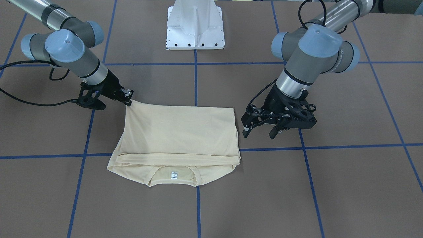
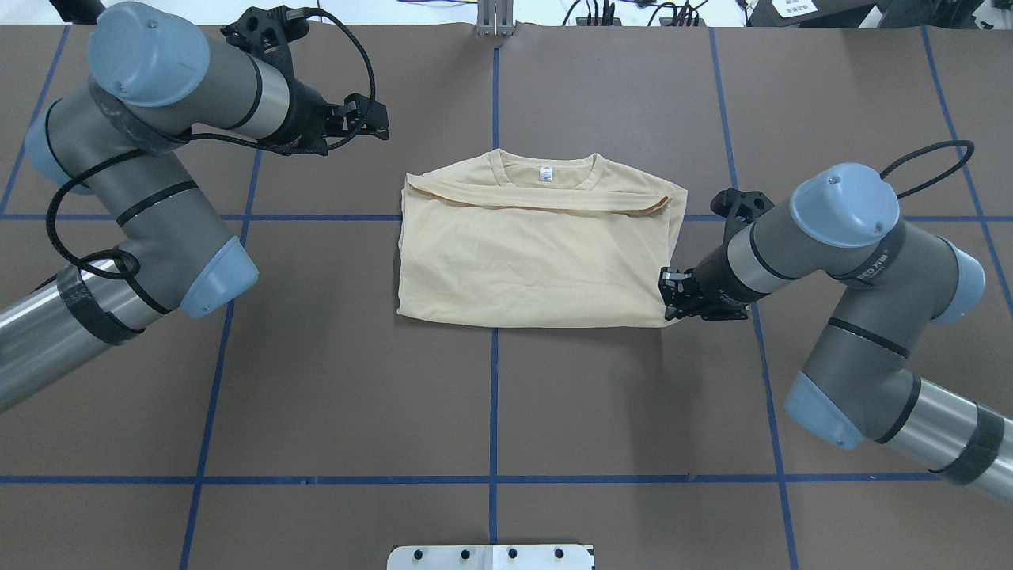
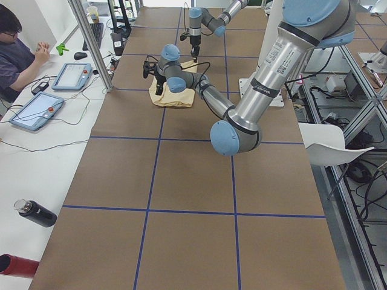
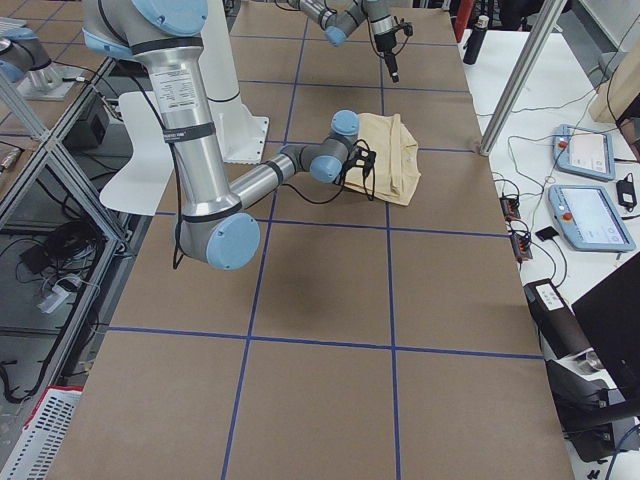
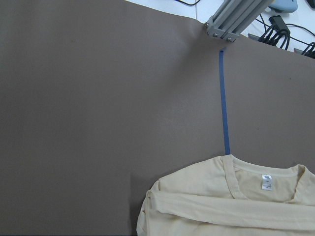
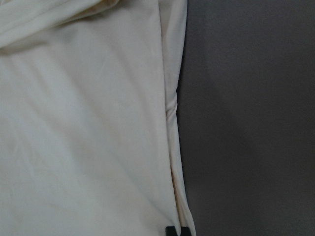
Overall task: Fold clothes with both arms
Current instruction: 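Grasp the folded shirt's side edge nearest the right gripper, then drag the shirt edge toward the robot with the right gripper, rotating it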
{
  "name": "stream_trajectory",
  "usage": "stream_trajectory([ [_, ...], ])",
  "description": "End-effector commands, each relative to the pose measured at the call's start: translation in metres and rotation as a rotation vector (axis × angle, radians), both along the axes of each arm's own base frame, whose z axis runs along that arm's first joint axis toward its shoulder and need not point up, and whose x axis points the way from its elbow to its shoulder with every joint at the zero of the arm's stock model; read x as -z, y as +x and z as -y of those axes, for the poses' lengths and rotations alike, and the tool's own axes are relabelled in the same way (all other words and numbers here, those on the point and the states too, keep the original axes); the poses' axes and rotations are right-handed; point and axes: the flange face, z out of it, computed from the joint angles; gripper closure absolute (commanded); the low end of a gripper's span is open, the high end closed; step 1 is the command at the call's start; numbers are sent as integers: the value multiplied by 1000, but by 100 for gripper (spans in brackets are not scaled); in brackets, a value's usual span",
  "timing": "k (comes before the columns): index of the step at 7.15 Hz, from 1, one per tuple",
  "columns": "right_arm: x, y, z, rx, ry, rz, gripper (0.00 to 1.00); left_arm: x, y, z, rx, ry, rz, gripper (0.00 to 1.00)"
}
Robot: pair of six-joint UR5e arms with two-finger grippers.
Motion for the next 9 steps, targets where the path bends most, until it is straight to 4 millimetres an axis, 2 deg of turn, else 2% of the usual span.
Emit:
stream_trajectory([
  [1,-7,25,-31,63,-42,25,100,0,-2,-2,2,2,-1,0],
  [4,-22,35,-71,156,-126,19,100,-1,-2,0,15,6,4,0],
  [6,-15,42,-101,226,-218,25,100,3,-6,-2,26,18,0,0],
  [8,-8,12,-138,260,-322,-2,100,1,-7,-4,26,17,2,0],
  [9,-2,9,-147,277,-324,2,100,1,-7,-4,26,17,2,0],
])
